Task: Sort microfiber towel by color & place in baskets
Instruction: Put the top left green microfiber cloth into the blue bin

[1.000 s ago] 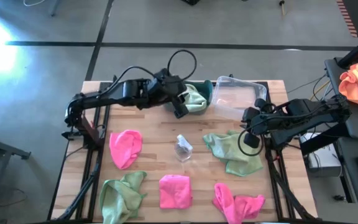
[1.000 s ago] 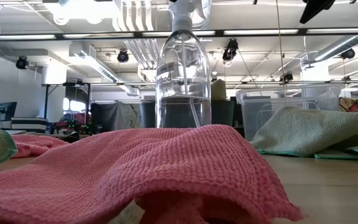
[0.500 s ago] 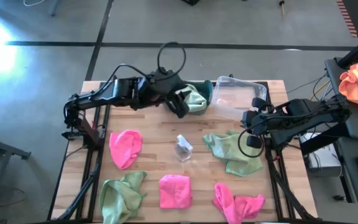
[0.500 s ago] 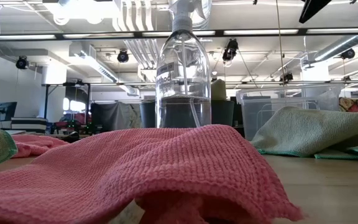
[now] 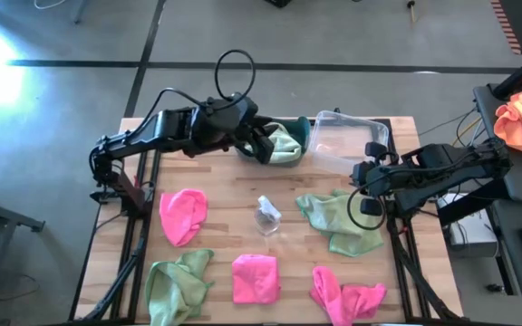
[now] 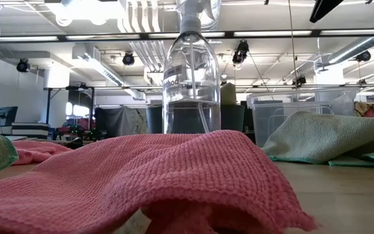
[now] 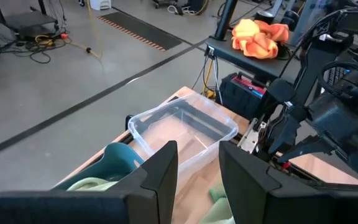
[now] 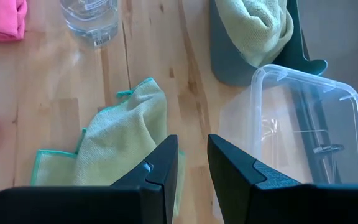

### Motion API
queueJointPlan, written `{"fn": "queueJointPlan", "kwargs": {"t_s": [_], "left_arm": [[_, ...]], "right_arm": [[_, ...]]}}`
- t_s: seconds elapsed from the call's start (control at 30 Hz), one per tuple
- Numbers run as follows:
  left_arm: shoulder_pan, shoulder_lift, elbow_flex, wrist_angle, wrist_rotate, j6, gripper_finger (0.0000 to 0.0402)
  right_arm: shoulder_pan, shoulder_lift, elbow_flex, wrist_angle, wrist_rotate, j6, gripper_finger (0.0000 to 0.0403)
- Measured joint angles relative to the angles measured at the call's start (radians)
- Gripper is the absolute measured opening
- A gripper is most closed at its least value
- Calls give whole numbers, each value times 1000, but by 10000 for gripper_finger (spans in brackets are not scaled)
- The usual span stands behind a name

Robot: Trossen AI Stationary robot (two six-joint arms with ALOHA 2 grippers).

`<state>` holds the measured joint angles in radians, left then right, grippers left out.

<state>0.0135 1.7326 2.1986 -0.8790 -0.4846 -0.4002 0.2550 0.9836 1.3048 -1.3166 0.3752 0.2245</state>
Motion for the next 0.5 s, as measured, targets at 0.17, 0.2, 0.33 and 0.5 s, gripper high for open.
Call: {"fn": "queueJointPlan", "kwargs": {"t_s": [0.17, 0.2, 0.33, 0.5], "left_arm": [[0, 0, -1, -43, 72, 55, 103], [0, 0, -1, -64, 96, 67, 103], [0, 0, -2, -222, 224, 89, 103], [0, 0, -10, -540, 371, 122, 103]], "right_arm": [[0, 0, 0, 2, 0, 24, 82], [0, 0, 0, 2, 0, 43, 82], [0, 0, 0, 4, 0, 114, 82], [0, 2, 0, 21, 0, 216, 82]]}}
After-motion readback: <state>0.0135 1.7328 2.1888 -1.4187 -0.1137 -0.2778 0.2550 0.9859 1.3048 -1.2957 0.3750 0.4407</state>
